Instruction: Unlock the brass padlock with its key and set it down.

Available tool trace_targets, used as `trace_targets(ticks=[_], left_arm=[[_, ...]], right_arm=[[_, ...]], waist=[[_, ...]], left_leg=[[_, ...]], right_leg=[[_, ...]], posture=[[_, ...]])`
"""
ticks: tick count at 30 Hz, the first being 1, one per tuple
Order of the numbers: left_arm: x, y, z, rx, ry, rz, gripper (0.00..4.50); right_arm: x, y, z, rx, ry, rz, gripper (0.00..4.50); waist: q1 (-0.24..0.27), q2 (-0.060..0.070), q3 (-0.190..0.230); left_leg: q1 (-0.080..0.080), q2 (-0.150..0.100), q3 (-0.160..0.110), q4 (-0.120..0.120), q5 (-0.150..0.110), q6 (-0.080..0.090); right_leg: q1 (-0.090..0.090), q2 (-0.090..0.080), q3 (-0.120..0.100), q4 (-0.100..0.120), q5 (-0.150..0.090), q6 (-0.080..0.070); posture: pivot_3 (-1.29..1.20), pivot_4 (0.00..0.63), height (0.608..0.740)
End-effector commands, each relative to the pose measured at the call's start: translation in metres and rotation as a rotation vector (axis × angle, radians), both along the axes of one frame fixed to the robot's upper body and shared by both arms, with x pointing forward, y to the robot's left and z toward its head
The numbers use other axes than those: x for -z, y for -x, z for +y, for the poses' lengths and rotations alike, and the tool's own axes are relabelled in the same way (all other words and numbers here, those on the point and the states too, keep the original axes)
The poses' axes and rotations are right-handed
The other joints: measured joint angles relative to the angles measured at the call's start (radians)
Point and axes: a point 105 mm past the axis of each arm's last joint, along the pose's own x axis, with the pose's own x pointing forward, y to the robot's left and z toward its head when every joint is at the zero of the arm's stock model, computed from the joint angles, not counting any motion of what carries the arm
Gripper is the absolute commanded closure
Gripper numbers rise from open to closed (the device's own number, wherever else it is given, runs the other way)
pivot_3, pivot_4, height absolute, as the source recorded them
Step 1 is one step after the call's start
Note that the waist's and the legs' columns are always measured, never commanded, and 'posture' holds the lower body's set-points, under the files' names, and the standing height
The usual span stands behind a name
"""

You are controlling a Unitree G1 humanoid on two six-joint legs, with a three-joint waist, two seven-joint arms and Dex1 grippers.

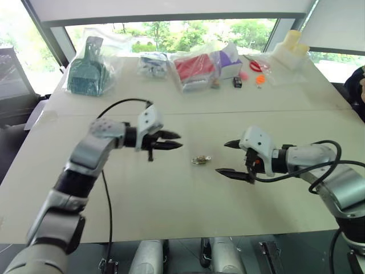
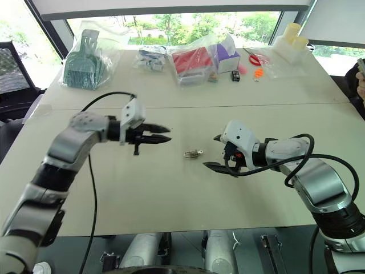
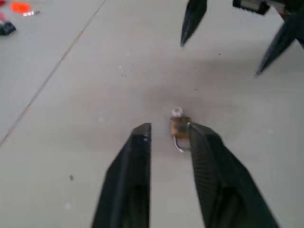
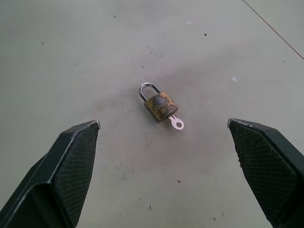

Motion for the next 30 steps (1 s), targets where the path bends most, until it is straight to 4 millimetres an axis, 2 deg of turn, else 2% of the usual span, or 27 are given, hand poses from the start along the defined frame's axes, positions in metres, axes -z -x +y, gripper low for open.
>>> trace_targets(ticks=[1, 3, 4, 5, 8, 16, 24, 27, 29, 30], left_arm=[[0.021, -0.003, -0.012, 0.047, -0.083, -0.015, 1.33], [0.037, -0.004, -0.016, 0.058, -0.123, -0.013, 0.4], [0.042, -0.005, -0.017, 0.057, -0.13, -0.01, 0.1], [0.047, -0.005, -0.019, 0.059, -0.135, 0.002, 0.04], [0.062, -0.004, -0.023, 0.055, -0.151, 0.013, 0.04], [0.077, 0.0, -0.036, 0.047, -0.124, 0.052, 0.04], [0.094, -0.004, -0.046, -0.027, -0.153, 0.032, 0.04], [0.097, -0.006, -0.046, -0.047, -0.147, 0.039, 0.82], [0.098, -0.006, -0.046, -0.054, -0.149, 0.043, 1.72], [0.099, -0.006, -0.045, -0.055, -0.15, 0.044, 2.32]], right_arm=[[-0.007, 0.002, 0.002, 0.001, -0.007, -0.049, 0.0], [-0.007, 0.003, 0.002, 0.01, -0.009, -0.054, 0.0], [-0.006, 0.003, 0.002, 0.014, -0.011, -0.054, 0.0], [-0.006, 0.004, 0.002, 0.018, -0.014, -0.054, 0.0], [-0.004, 0.009, 0.003, 0.03, -0.021, -0.048, 0.0], [-0.004, 0.012, 0.0, 0.06, -0.02, -0.05, 0.0], [-0.006, 0.011, -0.001, 0.069, -0.016, -0.062, 0.0], [-0.006, 0.01, -0.001, 0.072, -0.013, -0.064, 0.0], [-0.006, 0.01, -0.001, 0.072, -0.009, -0.066, 0.0], [-0.005, 0.01, -0.001, 0.071, -0.008, -0.067, 0.0]], waist=[[0.001, 0.0, 0.0], [0.001, 0.001, 0.0], [0.0, 0.001, 0.0], [0.0, 0.0, 0.0], [0.008, 0.0, 0.0], [0.011, 0.0, 0.0], [0.012, 0.0, 0.0], [0.011, 0.0, -0.001], [0.011, 0.0, -0.001], [0.011, 0.0, -0.001]], left_leg=[[0.0, 0.0, 0.0, 0.0, 0.0, 0.001], [0.001, 0.0, 0.001, 0.0, -0.001, 0.001], [0.001, 0.0, 0.001, -0.001, -0.001, 0.001], [0.0, 0.0, 0.001, -0.001, -0.001, 0.001], [0.0, 0.001, 0.0, -0.001, -0.001, 0.001], [-0.001, 0.0, 0.0, 0.001, -0.001, 0.001], [-0.001, 0.0, -0.001, 0.001, -0.001, 0.001], [-0.001, 0.0, -0.001, 0.001, -0.001, 0.001], [-0.001, 0.0, -0.001, 0.001, -0.001, 0.001], [-0.001, 0.0, -0.001, 0.001, -0.001, 0.001]], right_leg=[[0.0, 0.0, 0.0, 0.0, 0.0, 0.0], [0.0, 0.0, 0.0, 0.0, 0.0, 0.0], [0.0, 0.0, 0.0, 0.0, 0.0, 0.0], [-0.001, 0.001, 0.0, 0.001, 0.0, 0.0], [-0.001, 0.001, 0.0, 0.001, 0.0, 0.0], [-0.001, -0.001, 0.0, 0.0, 0.0, 0.0], [-0.001, -0.001, -0.001, 0.001, 0.0, 0.0], [0.0, -0.001, -0.001, 0.001, 0.0, 0.0], [0.0, -0.001, -0.001, 0.001, 0.0, 0.0], [0.0, -0.001, -0.001, 0.001, 0.0, 0.0]], posture=[[0.0, 0.15, 0.74], [0.0, 0.15, 0.74], [0.0, 0.15, 0.74], [0.0, 0.15, 0.74], [0.0, 0.15, 0.74], [0.0, 0.15, 0.74], [0.0, 0.15, 0.74], [0.0, 0.15, 0.74], [0.0, 0.15, 0.74], [0.0, 0.15, 0.74]])
